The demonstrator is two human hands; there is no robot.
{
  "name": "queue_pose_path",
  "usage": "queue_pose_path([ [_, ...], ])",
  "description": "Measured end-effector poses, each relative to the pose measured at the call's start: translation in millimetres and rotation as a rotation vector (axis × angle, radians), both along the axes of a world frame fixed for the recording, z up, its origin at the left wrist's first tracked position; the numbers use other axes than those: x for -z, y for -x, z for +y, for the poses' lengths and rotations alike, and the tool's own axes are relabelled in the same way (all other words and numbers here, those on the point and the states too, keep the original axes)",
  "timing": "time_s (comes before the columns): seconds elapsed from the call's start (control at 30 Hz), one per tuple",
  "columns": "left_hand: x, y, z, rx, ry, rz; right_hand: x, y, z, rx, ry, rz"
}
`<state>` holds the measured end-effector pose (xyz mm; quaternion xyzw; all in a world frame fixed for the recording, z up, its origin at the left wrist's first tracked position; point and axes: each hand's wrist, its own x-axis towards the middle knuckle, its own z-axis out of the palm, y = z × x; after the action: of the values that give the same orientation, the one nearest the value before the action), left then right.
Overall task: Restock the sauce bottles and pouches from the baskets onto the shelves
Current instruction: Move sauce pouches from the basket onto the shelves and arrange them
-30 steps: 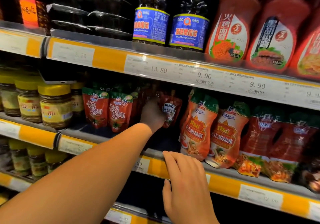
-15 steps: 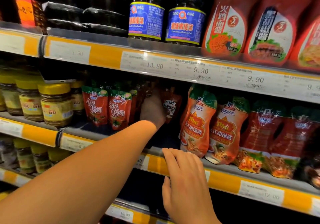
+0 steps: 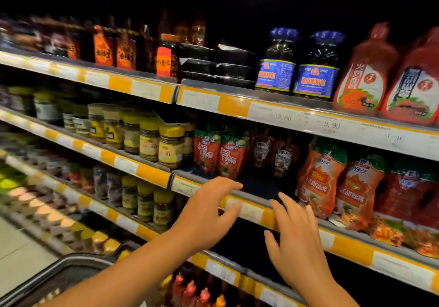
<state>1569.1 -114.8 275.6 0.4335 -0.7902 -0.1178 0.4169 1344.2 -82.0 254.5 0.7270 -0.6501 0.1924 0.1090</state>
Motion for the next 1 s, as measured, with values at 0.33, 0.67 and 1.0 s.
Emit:
queue_pose_path([
  [0.33, 82.9, -170.8, 124.8, -0.317, -0.236, 0.068, 10.9, -160.1, 43.7, -0.407, -0.21, -0.232],
  [0.67, 162.3, -322.1, 245.3, -0.838, -0.422, 0.257, 73.5, -315.5, 74.0, -0.692, -0.434, -0.198],
  [1.0, 217.4, -392.0, 309.9, -1.052, -0.604, 0.22, 158.5, -412.2, 91.0, -0.757, -0.716, -0.13],
])
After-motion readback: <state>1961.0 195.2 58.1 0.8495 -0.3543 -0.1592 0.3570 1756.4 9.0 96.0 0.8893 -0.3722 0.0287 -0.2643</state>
